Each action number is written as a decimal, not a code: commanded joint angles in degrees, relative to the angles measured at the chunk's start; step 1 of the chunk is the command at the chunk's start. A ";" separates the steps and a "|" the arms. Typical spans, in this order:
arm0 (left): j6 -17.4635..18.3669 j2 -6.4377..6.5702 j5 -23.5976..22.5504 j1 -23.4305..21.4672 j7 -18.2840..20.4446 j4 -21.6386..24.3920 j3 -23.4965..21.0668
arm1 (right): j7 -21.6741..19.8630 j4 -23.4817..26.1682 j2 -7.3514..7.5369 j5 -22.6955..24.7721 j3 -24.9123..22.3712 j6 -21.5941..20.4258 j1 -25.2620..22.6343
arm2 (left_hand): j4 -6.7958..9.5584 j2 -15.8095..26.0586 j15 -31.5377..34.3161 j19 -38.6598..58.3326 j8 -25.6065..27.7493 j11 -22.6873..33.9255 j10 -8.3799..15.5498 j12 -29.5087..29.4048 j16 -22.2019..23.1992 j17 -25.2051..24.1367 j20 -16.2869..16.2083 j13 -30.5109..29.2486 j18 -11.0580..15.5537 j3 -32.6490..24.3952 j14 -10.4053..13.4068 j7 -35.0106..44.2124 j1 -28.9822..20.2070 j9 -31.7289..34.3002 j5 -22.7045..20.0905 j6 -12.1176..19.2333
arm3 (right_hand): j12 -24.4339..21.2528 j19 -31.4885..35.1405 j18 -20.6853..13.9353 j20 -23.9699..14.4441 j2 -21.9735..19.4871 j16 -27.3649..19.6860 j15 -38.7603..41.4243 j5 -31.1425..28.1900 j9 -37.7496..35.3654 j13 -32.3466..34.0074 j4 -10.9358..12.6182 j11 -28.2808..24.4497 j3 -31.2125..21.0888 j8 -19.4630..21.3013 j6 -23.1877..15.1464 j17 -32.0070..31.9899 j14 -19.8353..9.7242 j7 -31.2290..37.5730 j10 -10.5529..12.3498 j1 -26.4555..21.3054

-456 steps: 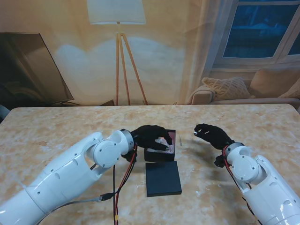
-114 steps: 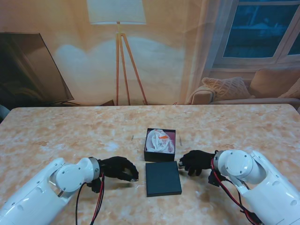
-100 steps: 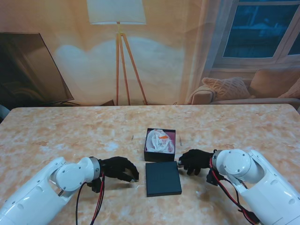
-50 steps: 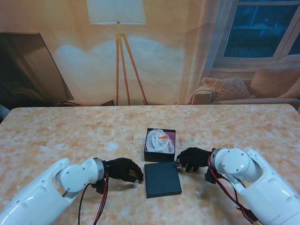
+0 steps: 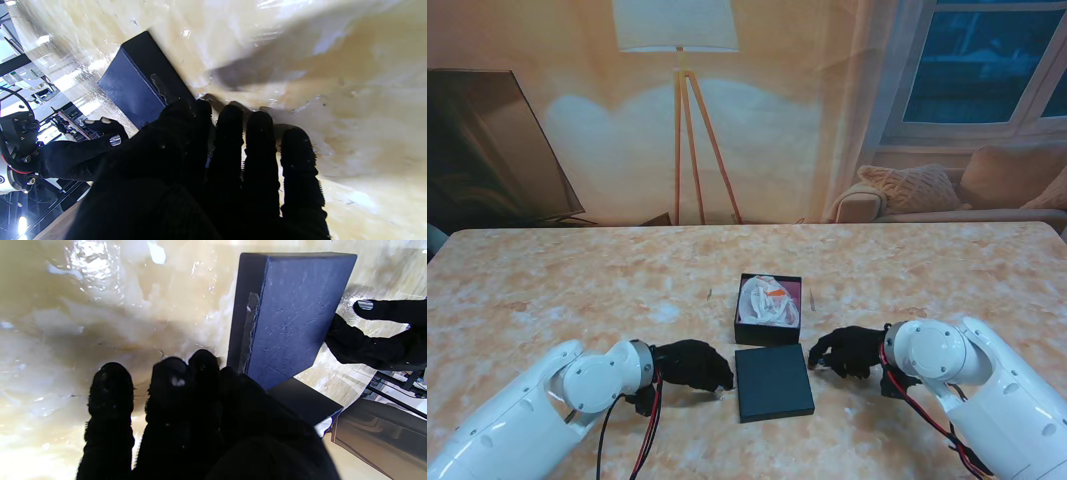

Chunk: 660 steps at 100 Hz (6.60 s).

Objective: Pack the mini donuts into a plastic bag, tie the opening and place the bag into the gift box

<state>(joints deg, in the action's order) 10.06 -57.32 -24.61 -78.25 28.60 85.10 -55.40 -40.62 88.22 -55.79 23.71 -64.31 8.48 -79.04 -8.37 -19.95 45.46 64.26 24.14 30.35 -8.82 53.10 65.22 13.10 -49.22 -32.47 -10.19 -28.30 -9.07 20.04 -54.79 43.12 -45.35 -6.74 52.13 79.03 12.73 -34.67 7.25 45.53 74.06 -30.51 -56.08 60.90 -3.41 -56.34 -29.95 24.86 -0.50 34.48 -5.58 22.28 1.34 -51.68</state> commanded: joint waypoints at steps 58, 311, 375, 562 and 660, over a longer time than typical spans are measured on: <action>-2.87 -1.04 1.42 -1.42 -2.11 -0.64 1.11 | -0.86 -1.10 0.00 0.29 1.34 0.07 0.86 | -1.20 2.22 3.53 1.48 -1.86 0.62 -0.62 6.90 4.41 -0.14 -3.73 -2.84 -3.14 1.01 -5.55 -2.96 -1.02 1.53 2.53 -1.45 | 2.09 5.93 -2.40 -1.00 1.11 1.95 8.56 1.47 -4.49 5.48 2.01 -7.65 -10.11 1.37 -1.89 4.81 -4.94 -1.01 3.50 4.06; -3.42 -3.28 4.01 -4.25 -10.30 0.45 -0.45 | -3.04 -3.84 0.20 -4.86 2.72 -3.89 2.92 | -2.03 -1.45 1.63 0.55 -0.20 -1.78 -0.01 4.05 0.78 1.51 -1.99 -4.90 -4.99 -3.10 -6.02 -0.40 -2.42 3.97 0.37 -0.79 | 1.53 4.26 -1.99 -0.06 4.07 2.13 6.70 -1.90 -5.29 4.55 -0.28 -4.44 -9.51 0.12 -2.94 3.74 -2.87 3.01 3.20 2.07; -1.88 -3.30 4.54 -6.27 -10.94 2.36 -2.28 | -2.35 -2.97 0.08 -5.26 0.92 -5.62 1.32 | -1.98 -1.36 1.65 0.50 -0.61 -1.85 -0.37 4.46 0.29 2.12 -1.26 -5.51 -5.15 -3.50 -5.89 0.84 -2.73 4.69 0.05 -1.11 | 1.55 4.16 -1.49 0.06 6.55 2.21 6.53 -4.07 -6.43 5.34 -1.76 -4.20 -12.30 -0.95 -1.62 4.25 -2.09 5.11 3.15 2.42; 0.25 -2.68 4.14 -8.51 -9.39 7.04 -5.53 | -0.05 1.59 -0.15 -4.75 -3.93 -10.85 -3.18 | -1.95 -1.21 0.63 0.33 0.08 -1.36 -0.68 2.80 -1.23 2.45 -0.14 -5.76 -5.37 -2.00 -6.05 3.59 -3.23 4.54 -0.50 -1.12 | 1.51 4.66 -1.53 0.58 8.83 2.17 6.79 -5.36 -7.83 6.83 -2.95 -4.67 -16.27 -1.92 -2.01 5.52 -2.58 9.04 3.66 4.11; -0.58 -2.08 3.58 -7.61 -6.51 9.70 -6.81 | 0.14 3.68 -0.18 -4.98 -5.66 -11.96 -3.89 | -1.97 -1.15 0.26 0.23 0.01 -1.32 -0.66 2.34 -1.59 2.57 0.09 -5.71 -5.34 -1.83 -6.12 3.47 -3.08 4.32 -0.40 -1.10 | 1.48 5.03 -1.55 0.75 9.25 2.07 6.95 -5.62 -8.19 7.26 -3.07 -4.82 -17.18 -2.29 -1.88 5.98 -2.72 9.73 3.86 4.52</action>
<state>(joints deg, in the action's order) 9.47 -59.06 -20.93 -85.88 21.14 93.55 -62.23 -39.65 91.10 -55.26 19.14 -70.43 -3.40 -82.77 -8.38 -20.11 46.01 64.37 25.65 28.32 -11.10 55.85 64.73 15.50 -49.92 -37.63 -15.06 -30.41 -15.03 26.92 -56.47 46.41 -46.58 -13.03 53.70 82.83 11.13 -34.32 14.86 46.35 80.54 -36.92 -61.99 66.44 -5.27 -60.47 -44.70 24.85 4.96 39.60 -6.80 34.39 3.91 -47.27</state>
